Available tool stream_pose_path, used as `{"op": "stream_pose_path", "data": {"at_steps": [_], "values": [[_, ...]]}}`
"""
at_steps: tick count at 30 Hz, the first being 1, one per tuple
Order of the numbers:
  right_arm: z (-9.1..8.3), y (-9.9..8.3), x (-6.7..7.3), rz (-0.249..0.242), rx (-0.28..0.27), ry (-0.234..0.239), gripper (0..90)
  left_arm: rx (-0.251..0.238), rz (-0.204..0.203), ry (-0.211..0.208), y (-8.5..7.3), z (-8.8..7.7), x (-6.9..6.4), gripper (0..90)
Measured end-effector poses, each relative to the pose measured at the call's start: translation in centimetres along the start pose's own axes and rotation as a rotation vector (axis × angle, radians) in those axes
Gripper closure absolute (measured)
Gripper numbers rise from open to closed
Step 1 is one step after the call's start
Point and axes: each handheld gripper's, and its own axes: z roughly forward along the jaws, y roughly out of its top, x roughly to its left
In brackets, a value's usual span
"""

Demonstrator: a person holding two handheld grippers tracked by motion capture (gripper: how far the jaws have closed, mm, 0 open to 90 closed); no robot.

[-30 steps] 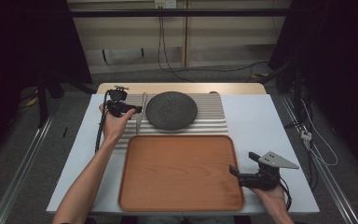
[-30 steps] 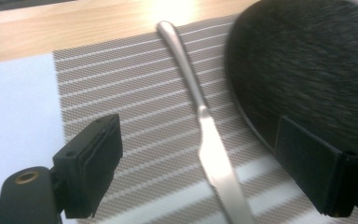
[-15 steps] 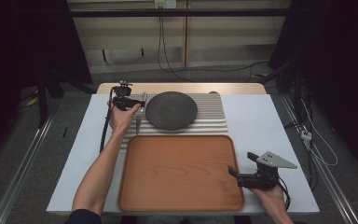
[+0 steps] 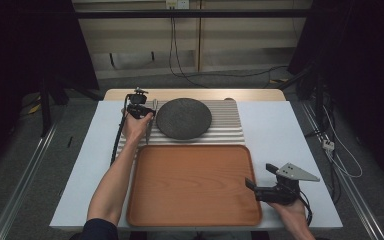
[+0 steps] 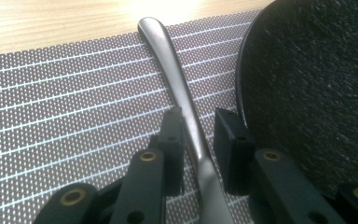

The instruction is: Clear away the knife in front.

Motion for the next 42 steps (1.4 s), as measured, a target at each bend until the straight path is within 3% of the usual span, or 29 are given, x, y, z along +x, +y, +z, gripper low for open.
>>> {"op": "stream_pose_path", "data": {"at_steps": [4,13,20,23,26,30,36,42], "values": [[0.0,0.0,0.0,0.000,0.000,-0.002,4.1,0.028,0.005,0.009,-0.1,0.3,-0.1,75.4],[0.0,0.0,0.0,-0.001,0.000,-0.005,4.1,0.022,0.004,0.040,0.0,0.4,-0.3,78.7],[0.0,0.0,0.1,-0.008,0.005,-0.003,4.0,0.077,0.040,0.030,-0.2,-0.3,0.3,79.8],[0.1,0.0,0.1,-0.006,0.005,-0.005,4.0,0.111,0.047,0.005,-0.6,-1.1,0.6,79.8],[0.1,0.0,0.1,-0.009,0.008,-0.007,4.0,0.080,0.037,-0.013,-1.8,-1.8,0.8,79.8],[0.1,0.0,0.1,-0.007,0.008,-0.009,4.1,0.102,0.064,-0.020,-2.7,-2.9,0.7,79.8],[0.2,0.1,0.3,-0.014,0.011,-0.012,4.1,0.164,0.080,-0.036,-3.2,-3.9,0.7,79.8],[0.3,0.0,0.1,-0.011,0.013,-0.010,4.0,0.152,0.075,-0.039,-2.9,-3.5,0.7,79.0]]}}
